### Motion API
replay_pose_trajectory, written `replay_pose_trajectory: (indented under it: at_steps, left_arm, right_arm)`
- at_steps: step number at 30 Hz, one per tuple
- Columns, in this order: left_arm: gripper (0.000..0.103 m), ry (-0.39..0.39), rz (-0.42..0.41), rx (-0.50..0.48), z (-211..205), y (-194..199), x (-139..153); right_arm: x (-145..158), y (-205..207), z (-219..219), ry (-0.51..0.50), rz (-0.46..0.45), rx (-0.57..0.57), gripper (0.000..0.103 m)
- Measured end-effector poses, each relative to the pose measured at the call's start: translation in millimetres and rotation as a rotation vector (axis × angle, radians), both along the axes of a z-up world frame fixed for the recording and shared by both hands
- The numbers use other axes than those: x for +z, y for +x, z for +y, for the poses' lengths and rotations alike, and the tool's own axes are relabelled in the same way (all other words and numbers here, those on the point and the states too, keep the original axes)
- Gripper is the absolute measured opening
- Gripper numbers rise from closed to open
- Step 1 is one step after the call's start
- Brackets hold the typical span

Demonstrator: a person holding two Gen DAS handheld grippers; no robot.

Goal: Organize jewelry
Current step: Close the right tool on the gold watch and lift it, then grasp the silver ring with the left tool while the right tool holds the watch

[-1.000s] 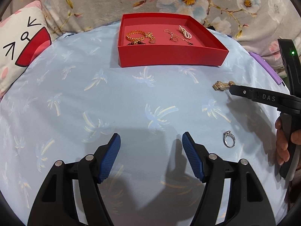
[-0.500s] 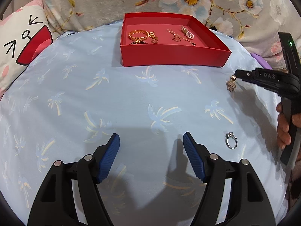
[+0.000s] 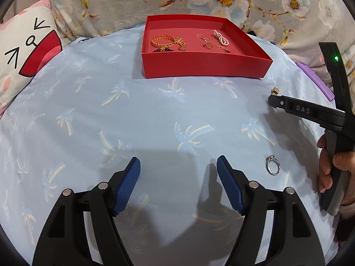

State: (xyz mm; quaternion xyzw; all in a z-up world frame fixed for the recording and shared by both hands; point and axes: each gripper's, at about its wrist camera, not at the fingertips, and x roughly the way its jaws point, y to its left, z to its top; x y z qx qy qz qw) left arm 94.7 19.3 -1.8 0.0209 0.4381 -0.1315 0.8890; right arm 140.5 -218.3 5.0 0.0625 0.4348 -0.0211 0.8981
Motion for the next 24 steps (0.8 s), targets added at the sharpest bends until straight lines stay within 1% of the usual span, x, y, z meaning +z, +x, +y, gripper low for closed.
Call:
replay_pose_trajectory:
  at_steps: [1,3,6,13,18,21,23,24]
  left_arm:
    - [0.075,-0.002,0.002,-0.004,0,0,0]
    - [0.075,-0.006,0.002,-0.018,-3,-3,1]
    - [0.075,-0.009,0.009,-0.048,-13,-9,2]
    - [0.075,0.0,-0.012,-0.132,-60,-30,13]
    - [0.075,0.032,0.004,-0.146,-90,-31,6]
    - [0.07,0.043,0.017,-0.133,-98,-28,0]
    - [0.063,0.065,-0.005,-0.123,-100,-27,-1]
    - [0.061,0.071,-0.011,-0.124,-101,-26,-1]
  right_arm:
    - [0,-3,-3,0.003,0.001,0.002,0.021]
    - [1,-15,-9,0.01,0.002,0.007,0.021]
    - [2,-32,-13,-0.006,0.004,0.015,0.02]
    - [3,-77,-31,0.047,0.008,0.042,0.02]
    - [2,-86,-37,0.087,0.007,0.048,0.02]
    - [2,-85,-39,0.101,0.009,0.05,0.021]
    - [2,-86,-40,0.107,0.009,0.053,0.021]
    - [2,-86,-40,0.11,0.01,0.053,0.021]
